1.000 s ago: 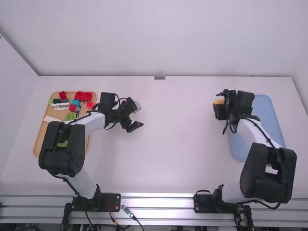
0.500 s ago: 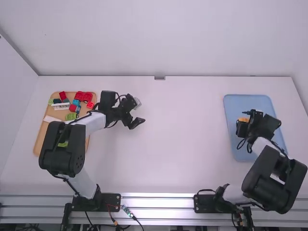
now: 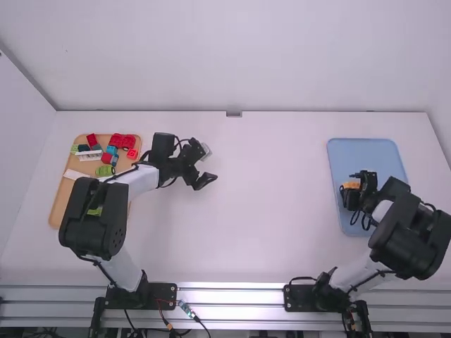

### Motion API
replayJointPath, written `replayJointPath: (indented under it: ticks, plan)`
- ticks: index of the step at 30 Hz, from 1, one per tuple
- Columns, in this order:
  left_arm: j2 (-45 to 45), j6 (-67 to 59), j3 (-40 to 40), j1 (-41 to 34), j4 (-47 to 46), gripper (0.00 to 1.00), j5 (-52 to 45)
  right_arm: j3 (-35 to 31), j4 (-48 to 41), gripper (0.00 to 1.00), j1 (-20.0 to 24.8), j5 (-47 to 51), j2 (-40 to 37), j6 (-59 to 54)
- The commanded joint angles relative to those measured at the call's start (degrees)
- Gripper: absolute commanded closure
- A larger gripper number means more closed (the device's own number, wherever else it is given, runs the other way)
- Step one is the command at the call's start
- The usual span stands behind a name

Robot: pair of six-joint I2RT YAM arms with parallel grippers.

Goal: Assemble lego blocks to make yellow taxi

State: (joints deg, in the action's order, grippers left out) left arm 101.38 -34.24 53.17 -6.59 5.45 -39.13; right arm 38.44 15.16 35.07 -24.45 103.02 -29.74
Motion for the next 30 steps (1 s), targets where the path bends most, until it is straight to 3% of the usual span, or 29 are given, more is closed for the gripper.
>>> replayJointPath:
  ticks: [1,3,5,6,8,9,18,26,30]
  plan:
    - [-1.9,0.9,-0.5,-0.2,0.0,0.01,-0.9,2.8,0.5,0.74,-1.0,0.4,3.2,-0.9]
    - [-1.9,0.9,-0.5,-0.1,0.0,0.01,-1.0,2.9,1.9,0.73,-1.5,0.3,4.6,-1.0]
    - [-1.9,0.9,-0.5,-0.2,0.0,0.01,-0.9,2.8,2.7,0.62,-1.8,0.4,5.3,-0.7]
    - [-1.9,0.8,-0.5,-0.2,0.0,0.01,-0.9,2.7,2.5,0.5,-1.7,0.5,5.3,-0.7]
    - [-1.9,0.8,-0.5,-0.1,0.0,0.01,-0.9,2.7,2.6,0.09,-1.6,0.8,5.1,-0.4]
    - [-1.9,0.9,-0.5,-0.1,0.0,0.01,-0.9,2.7,2.6,0.01,-1.6,1.3,4.8,0.3]
    - [-1.9,0.9,-0.5,-0.2,0.2,0.01,-0.8,2.8,-3.2,0.01,-2.3,5.1,-1.9,4.4]
    - [-1.9,1.2,-0.5,-0.1,0.7,0.01,-0.8,2.3,-10.1,0.01,-6.6,11.5,-14.3,11.1]
    - [-2.2,1.3,-0.5,0.0,0.8,0.01,-0.5,-0.9,-9.4,0.01,-9.0,11.4,-21.2,13.7]
